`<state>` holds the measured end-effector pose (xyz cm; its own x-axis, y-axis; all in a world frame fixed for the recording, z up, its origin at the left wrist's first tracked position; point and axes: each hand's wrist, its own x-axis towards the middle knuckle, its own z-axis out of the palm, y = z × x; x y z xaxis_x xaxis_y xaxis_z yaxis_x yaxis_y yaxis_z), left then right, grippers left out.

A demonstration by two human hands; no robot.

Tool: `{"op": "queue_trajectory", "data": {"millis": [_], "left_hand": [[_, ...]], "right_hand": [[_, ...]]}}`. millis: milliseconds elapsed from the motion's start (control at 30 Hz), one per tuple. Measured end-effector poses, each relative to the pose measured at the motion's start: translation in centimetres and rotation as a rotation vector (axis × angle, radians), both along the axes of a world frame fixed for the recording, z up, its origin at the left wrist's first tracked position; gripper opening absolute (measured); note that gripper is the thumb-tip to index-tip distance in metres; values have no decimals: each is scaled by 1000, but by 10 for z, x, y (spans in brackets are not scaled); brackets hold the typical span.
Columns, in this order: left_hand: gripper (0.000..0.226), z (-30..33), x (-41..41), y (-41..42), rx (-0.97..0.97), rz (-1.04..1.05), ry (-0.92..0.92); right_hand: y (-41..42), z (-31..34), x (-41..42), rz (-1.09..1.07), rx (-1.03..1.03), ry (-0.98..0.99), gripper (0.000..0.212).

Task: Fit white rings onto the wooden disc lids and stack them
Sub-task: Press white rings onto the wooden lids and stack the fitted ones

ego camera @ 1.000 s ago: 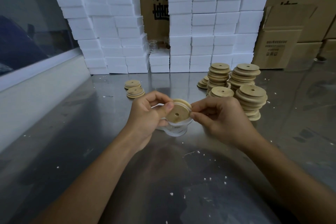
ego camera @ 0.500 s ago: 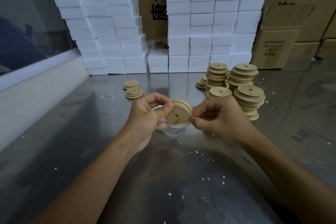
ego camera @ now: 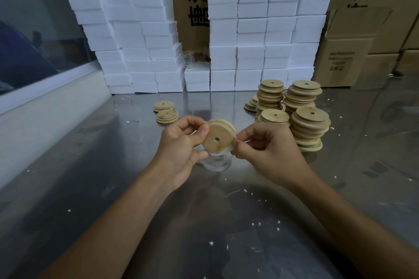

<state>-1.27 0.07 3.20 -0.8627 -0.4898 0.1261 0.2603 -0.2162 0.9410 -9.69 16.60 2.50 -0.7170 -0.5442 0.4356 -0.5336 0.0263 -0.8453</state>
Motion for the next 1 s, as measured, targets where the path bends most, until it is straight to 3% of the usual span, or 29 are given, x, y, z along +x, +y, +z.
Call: {"op": "queue_trajectory", "data": {"millis": [100, 267, 400, 900, 1000], "left_hand": [[13, -1, 0, 2, 8, -20, 0], [22, -2, 1, 2, -521, 142, -26], [18, -1, 1, 7, -661, 173, 22], [17, -2, -2, 15, -591, 280, 35], [18, -1, -1, 16, -579, 285, 57]], "right_hand": [[-1, -2, -2, -4, -27, -12, 5], [1, -7, -2, -79, 49, 217, 4], [4, -4, -5, -105, 95, 392, 5], [3, 3, -2, -93, 71, 569, 13], [2, 2, -1, -103, 12, 495, 10]]}}
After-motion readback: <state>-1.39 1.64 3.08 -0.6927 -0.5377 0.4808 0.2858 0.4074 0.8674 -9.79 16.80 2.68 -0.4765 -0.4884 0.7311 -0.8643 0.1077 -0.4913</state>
